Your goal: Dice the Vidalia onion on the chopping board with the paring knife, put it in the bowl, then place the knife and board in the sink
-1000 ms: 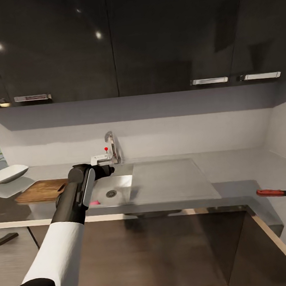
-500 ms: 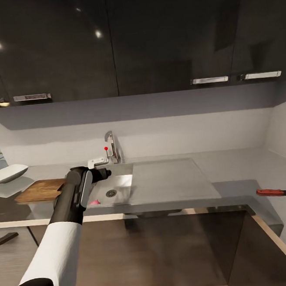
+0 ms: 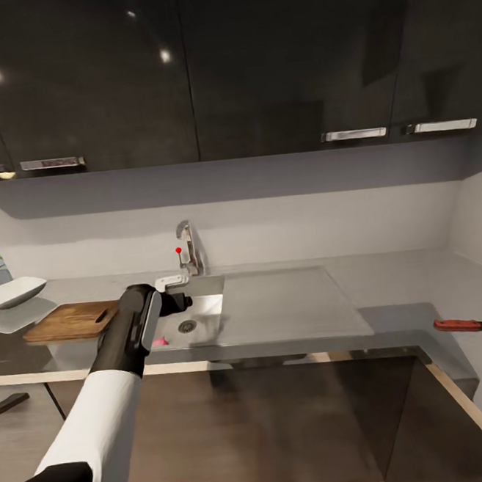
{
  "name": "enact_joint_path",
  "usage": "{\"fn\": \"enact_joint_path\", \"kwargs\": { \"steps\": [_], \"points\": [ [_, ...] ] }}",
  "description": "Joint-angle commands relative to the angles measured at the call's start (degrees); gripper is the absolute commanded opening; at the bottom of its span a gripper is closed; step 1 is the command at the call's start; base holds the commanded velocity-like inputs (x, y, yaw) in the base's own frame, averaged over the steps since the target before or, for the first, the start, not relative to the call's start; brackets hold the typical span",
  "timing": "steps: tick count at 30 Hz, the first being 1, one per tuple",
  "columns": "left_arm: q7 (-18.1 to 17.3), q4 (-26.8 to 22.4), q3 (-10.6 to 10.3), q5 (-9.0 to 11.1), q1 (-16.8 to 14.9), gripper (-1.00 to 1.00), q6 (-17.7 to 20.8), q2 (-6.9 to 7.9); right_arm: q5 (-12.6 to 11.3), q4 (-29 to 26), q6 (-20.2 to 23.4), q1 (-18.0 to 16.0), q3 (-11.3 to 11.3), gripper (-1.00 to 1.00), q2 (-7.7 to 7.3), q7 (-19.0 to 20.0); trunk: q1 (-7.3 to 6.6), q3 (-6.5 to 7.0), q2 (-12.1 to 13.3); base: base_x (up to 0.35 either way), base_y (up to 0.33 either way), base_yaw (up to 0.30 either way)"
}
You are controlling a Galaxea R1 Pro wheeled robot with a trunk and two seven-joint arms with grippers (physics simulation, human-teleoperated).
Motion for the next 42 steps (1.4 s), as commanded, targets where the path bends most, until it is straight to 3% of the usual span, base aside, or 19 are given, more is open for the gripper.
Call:
{"fn": "enact_joint_path", "kwargs": {
  "steps": [1, 4, 5, 7, 12, 16, 20, 23, 27, 30, 35, 42],
  "points": [
    [0.3, 0.2, 0.1, 0.2, -0.2, 1.0, 0.3, -0.05, -0.4, 0.0, -0.2, 0.0, 0.5, 1.0, -0.02, -0.2, 0.0, -0.07, 0.0, 0.004, 0.0, 0.0],
    [0.3, 1.4, 0.1, 0.1, -0.4, 1.0, 0.5, 0.55, -0.4, 0.0, -0.2, 0.0, 0.5, 1.0, -0.02, -0.2, 0.0, -0.07, 0.0, 0.002, 0.0, 0.0],
    [0.3, 2.4, 0.1, 0.1, -0.7, 1.0, 0.7, 2.04, -0.4, 0.0, -0.2, 0.0, 0.5, 1.0, -0.02, -0.2, 0.0, -0.07, 0.0, 0.0, 0.0, 0.0],
    [0.3, 3.4, 0.1, 0.1, -1.6, 1.0, 0.7, 3.65, -0.4, 0.0, -0.2, 0.0, 0.5, 1.0, -0.02, -0.2, 0.0, -0.07, 0.0, 0.0, 0.0, 0.0],
    [0.3, 7.6, 0.1, 0.1, -5.6, 1.0, 0.8, 5.43, -0.4, 0.0, -0.2, 0.0, 0.4, 1.0, -0.02, -0.2, 0.0, -0.07, 0.0, 0.0, 0.0, 0.0],
    [0.2, 13.1, 0.1, 0.2, -11.0, 1.0, 1.1, 5.6, -0.4, 0.0, -0.2, 0.0, 0.4, 1.0, -0.02, -0.2, 0.0, -0.07, 0.0, 0.0, 0.0, 0.0],
    [0.1, 16.4, 0.1, 0.2, -13.0, 1.0, 1.2, 5.44, -0.4, 0.0, -0.2, 0.0, 0.5, 1.0, -0.02, -0.2, 0.0, -0.07, 0.0, 0.0, 0.0, 0.0],
    [0.0, 20.9, 0.1, 0.2, -13.6, 1.0, 1.3, 5.11, -0.4, 0.0, -0.2, 0.0, 0.5, 1.0, -0.02, -0.2, 0.0, -0.07, 0.0, 0.0, 0.0, 0.0],
    [-0.1, 22.8, -0.2, 0.2, -13.7, 1.0, 1.3, 5.06, -0.4, 0.0, -0.2, 0.0, 0.4, 1.0, -0.02, -0.2, 0.0, -0.07, 0.0, 0.0, 0.0, 0.0],
    [-0.1, 23.9, -1.3, 0.2, -13.7, 1.0, 1.3, 5.07, -0.4, 0.0, -0.2, 0.0, 0.5, 1.0, -0.02, -0.2, 0.0, -0.07, 0.0, 0.0, 0.0, 0.0],
    [-0.1, 28.1, -5.5, 0.2, -13.7, 1.0, 1.3, 5.1, -0.4, 0.0, -0.2, 0.0, 0.5, 1.0, -0.02, -0.2, 0.0, -0.07, 0.0, 0.0, 0.0, 0.0],
    [-0.1, 29.3, -6.8, 0.2, -13.7, 1.0, 1.3, 5.28, -0.4, 0.0, -0.2, 0.0, 0.4, 1.0, -0.02, -0.2, 0.0, -0.07, 0.0, 0.0, 0.0, 0.0]
  ]
}}
